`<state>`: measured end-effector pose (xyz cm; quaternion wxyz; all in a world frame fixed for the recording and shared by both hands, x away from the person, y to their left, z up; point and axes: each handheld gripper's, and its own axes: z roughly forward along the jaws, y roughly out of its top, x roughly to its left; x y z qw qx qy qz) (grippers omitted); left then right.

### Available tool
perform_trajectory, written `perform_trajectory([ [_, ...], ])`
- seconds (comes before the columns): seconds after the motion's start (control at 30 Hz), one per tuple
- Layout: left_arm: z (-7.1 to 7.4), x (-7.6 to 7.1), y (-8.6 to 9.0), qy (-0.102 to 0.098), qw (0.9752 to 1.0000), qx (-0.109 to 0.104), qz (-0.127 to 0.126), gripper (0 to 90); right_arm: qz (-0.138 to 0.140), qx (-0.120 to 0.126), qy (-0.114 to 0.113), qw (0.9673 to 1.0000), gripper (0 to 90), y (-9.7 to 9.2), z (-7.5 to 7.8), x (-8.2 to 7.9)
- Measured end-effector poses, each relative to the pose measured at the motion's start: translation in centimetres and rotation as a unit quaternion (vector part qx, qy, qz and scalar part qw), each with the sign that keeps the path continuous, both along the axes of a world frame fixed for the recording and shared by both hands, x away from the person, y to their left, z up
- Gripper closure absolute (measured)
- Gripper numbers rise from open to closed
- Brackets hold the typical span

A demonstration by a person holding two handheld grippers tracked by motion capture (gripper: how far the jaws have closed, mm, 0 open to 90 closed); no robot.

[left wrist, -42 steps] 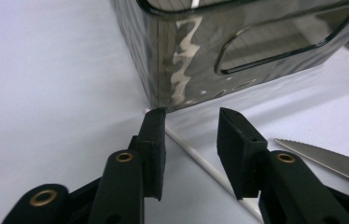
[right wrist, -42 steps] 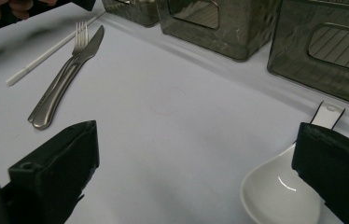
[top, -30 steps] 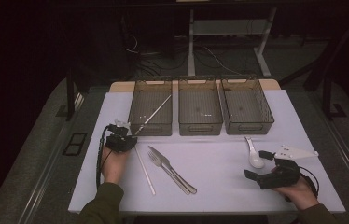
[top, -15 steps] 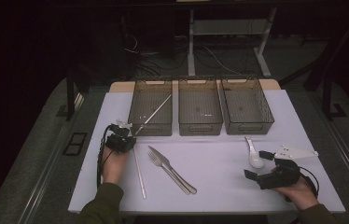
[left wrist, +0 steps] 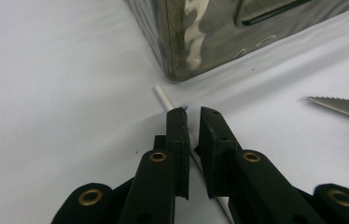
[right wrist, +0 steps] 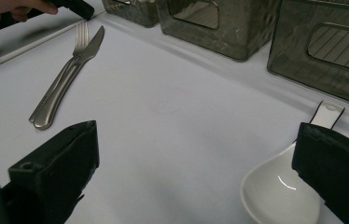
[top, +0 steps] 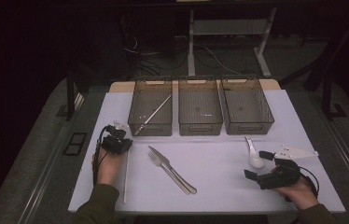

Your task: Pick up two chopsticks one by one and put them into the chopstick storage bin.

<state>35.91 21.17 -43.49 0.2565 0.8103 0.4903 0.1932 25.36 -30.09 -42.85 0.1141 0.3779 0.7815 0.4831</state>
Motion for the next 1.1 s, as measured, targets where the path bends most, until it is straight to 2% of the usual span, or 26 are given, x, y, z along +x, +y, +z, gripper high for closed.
perform_trajectory([
  [0.2,0.0,-0.2,0.4,0.001,0.9999,-0.009,-0.007,82.4,0.001,-0.002,0.000,1.0000,0.8,0.0,0.0,0.0],
  [0.63,0.1,-0.9,0.5,0.011,0.9994,-0.013,-0.030,82.5,0.001,-0.001,-0.001,1.0000,0.8,0.0,0.0,0.0],
  [0.7,0.1,-1.0,0.5,0.013,0.9991,-0.021,-0.034,82.5,0.002,-0.002,-0.001,1.0000,0.8,0.0,0.0,0.0],
  [0.93,0.0,-1.0,0.0,0.023,0.9966,-0.041,-0.068,82.6,0.003,-0.001,-0.002,1.0000,0.8,0.0,0.0,0.0],
  [1.1,0.0,-1.1,-0.9,0.024,0.9939,-0.037,-0.101,82.8,0.003,-0.002,-0.003,1.0000,0.8,0.0,0.0,0.0],
])
